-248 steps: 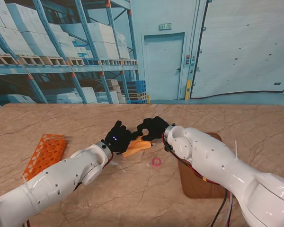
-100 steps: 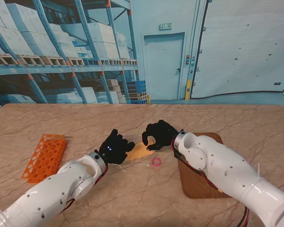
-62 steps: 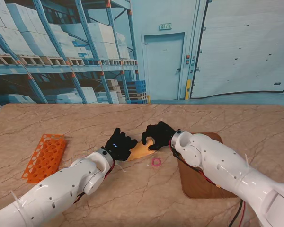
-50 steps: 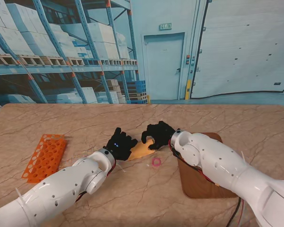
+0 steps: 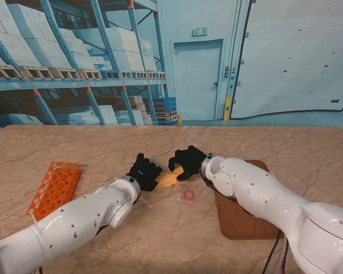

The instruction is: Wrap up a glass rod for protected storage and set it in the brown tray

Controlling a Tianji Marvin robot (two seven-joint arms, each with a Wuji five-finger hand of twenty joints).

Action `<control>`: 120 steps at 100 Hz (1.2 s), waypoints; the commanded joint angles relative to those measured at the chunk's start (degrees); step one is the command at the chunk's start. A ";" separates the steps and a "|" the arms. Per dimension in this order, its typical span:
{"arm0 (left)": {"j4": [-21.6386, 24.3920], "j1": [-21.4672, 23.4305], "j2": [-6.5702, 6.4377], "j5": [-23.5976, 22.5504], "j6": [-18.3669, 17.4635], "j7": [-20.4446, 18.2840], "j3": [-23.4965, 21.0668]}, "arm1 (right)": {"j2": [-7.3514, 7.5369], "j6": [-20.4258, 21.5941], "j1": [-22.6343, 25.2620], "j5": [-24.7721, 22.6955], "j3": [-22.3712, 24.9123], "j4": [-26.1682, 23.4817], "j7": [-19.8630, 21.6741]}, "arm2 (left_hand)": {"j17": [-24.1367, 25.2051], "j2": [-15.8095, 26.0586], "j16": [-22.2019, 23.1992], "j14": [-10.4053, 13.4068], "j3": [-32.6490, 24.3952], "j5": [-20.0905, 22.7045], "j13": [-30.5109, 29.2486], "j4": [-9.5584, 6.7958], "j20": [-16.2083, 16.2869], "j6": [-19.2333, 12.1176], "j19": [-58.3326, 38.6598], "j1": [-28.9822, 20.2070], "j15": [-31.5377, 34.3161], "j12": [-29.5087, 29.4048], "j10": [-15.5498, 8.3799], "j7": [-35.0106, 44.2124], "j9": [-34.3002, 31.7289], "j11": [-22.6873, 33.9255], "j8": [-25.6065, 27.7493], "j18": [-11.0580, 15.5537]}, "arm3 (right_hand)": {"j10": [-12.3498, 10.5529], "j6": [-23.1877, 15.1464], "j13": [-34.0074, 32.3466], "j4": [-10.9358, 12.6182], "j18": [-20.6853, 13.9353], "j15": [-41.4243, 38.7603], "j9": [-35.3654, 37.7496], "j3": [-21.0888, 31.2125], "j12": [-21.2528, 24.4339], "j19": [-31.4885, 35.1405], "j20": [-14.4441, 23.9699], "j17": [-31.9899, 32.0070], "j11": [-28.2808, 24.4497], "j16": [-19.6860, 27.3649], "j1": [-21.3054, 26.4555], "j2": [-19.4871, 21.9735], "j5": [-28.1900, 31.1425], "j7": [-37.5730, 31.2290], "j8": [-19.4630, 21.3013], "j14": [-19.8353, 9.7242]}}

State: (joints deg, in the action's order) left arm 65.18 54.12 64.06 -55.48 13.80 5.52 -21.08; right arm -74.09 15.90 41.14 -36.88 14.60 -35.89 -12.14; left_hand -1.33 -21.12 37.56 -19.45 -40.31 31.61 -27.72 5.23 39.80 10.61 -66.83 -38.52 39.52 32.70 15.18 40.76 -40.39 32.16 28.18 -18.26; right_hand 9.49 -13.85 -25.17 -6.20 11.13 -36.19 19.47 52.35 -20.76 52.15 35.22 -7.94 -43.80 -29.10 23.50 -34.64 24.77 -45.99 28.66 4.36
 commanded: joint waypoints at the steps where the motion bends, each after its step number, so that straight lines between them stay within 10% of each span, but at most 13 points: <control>1: -0.62 -0.30 0.45 0.08 0.54 -0.94 0.66 | -1.35 -0.06 -0.52 0.17 -0.82 0.91 -0.28 | 1.04 0.76 -0.09 -1.98 1.31 1.97 1.09 -2.28 -0.26 0.91 0.57 1.60 0.39 -0.85 1.69 -1.49 0.71 -0.58 -0.27 -1.81 | 1.26 1.02 1.59 2.50 -0.36 -1.48 -1.72 0.33 -1.02 2.10 -0.80 0.90 -1.40 -0.56 -0.20 -0.54 0.00 -0.40 0.49 0.70; 32: -3.59 -2.49 1.42 3.92 -0.26 -3.15 3.16 | -6.77 3.61 -3.47 0.46 -8.02 11.58 -5.58 | 1.65 -3.72 -0.24 -1.56 1.44 3.65 0.57 -1.83 -0.57 -0.25 2.01 5.77 -0.26 -0.54 0.69 -1.18 -1.22 -0.28 0.53 -2.00 | 1.59 2.77 -3.30 3.22 2.43 -4.31 4.83 3.21 -1.71 6.18 -3.56 -1.70 -3.53 -0.16 1.75 -5.59 8.56 -2.48 0.71 1.94; 44: -3.36 -2.19 1.35 4.00 0.04 -3.20 2.42 | -8.26 4.34 -4.01 0.43 -10.47 14.40 -7.07 | 1.63 -3.49 -0.26 -1.58 1.15 3.83 0.47 -1.81 -0.49 -0.39 2.08 5.60 -0.40 -0.51 0.57 -1.30 -1.32 -0.46 0.57 -1.99 | 1.37 0.27 -5.48 -0.90 3.28 -5.45 9.59 7.39 -2.18 8.79 -6.88 -2.41 -3.31 0.06 5.45 -10.37 14.15 -11.83 -10.53 2.68; 73: -1.50 0.23 0.73 3.35 0.73 -2.65 -1.50 | -10.36 7.49 -4.28 0.89 -13.73 18.17 -8.53 | 1.61 -1.94 -0.15 -1.63 1.66 4.29 0.14 -1.75 -0.33 -0.66 2.17 5.06 -0.56 -0.35 0.58 -1.40 -1.62 -0.58 0.73 -1.99 | -1.52 -1.22 -9.72 4.62 4.27 -7.40 21.67 15.93 -2.27 9.85 -7.45 -3.76 -3.58 -0.72 6.43 -10.03 25.36 -18.41 -13.16 2.23; 89: 0.42 2.78 0.32 2.85 -0.14 -1.43 -5.43 | -10.30 7.78 -3.87 1.53 -12.21 17.57 -7.97 | 2.05 -0.91 -0.31 -1.41 5.56 2.86 1.88 -1.71 -0.44 -1.58 2.96 6.52 -1.75 -0.79 0.89 -2.61 0.65 -2.17 0.53 -1.87 | -2.14 -4.99 -10.00 9.67 3.76 -8.34 23.27 18.19 -2.76 9.94 -7.47 -3.80 -4.16 -1.58 4.64 -8.60 23.56 -19.27 -6.02 1.48; 120: 4.01 5.69 -0.25 1.93 -5.02 0.12 -11.53 | -6.47 3.16 -2.43 0.29 -5.79 9.20 -7.10 | 5.06 2.41 -1.79 0.67 16.37 -3.14 11.79 -2.70 0.02 0.09 7.80 8.12 -8.10 -2.27 1.27 -9.71 11.47 -6.99 -1.52 -0.42 | 0.23 -4.93 -7.18 6.98 2.57 -9.91 19.32 15.24 -3.50 11.11 -6.76 -2.87 -5.51 -2.30 5.60 -5.94 21.44 -18.50 -5.21 2.19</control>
State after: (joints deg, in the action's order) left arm 68.52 59.79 63.50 -54.16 8.72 4.86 -32.47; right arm -80.86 19.18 38.37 -36.47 8.99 -26.07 -19.37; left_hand 2.23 -20.75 36.69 -19.47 -25.90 30.18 -18.60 4.48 39.65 9.78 -60.73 -31.94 32.88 30.79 15.21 33.50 -31.80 26.06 27.42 -18.36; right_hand 8.60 -15.20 -33.76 -0.31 13.48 -44.58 39.30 65.58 -23.53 61.18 28.47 -11.68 -47.56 -30.59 27.61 -42.92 45.39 -62.98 22.26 6.26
